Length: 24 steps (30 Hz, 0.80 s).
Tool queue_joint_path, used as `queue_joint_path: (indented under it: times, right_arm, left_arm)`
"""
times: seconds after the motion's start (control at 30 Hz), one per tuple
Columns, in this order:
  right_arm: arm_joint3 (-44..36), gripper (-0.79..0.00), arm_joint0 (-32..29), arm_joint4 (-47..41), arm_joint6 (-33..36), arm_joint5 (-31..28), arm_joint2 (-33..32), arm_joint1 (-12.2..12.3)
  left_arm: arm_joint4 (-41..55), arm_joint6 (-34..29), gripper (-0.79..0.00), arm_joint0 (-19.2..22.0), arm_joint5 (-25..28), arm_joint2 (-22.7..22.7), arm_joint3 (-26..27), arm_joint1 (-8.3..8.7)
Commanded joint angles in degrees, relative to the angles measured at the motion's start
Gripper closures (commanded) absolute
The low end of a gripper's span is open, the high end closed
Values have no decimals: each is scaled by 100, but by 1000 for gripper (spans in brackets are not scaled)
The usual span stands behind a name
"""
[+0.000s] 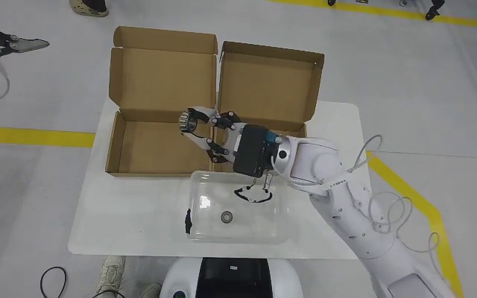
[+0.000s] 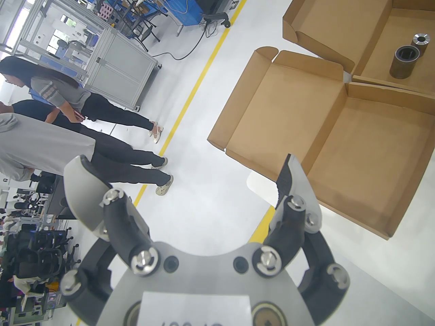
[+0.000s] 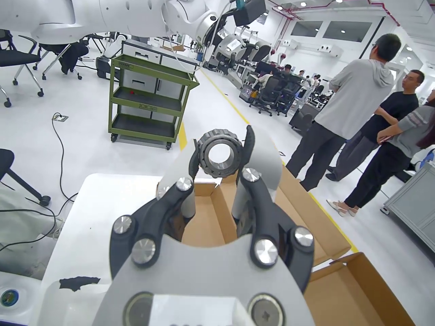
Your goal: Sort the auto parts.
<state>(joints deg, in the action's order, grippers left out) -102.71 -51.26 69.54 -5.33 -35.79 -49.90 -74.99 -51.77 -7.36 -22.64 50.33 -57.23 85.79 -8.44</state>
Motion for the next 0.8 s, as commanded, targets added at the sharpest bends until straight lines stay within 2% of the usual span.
queue_joint_path:
  times: [0.0,0.4,0.6,0.77]
  right_arm:
    - [1,0,-4,10,-8,7,-1,-6]
    - [95,0,-82,158,92,-26,36,-35]
    - [557,0,73,323,600,156,494,-151]
    - [1013,0,237,274,691,371,824,-290]
  left_arm:
    - [0,0,-785,0,0,0,0,0]
    - [0,0,-785,0,0,0,0,0]
    - [0,0,-785,0,0,0,0,0]
    - [0,0,-785,0,0,0,0,0]
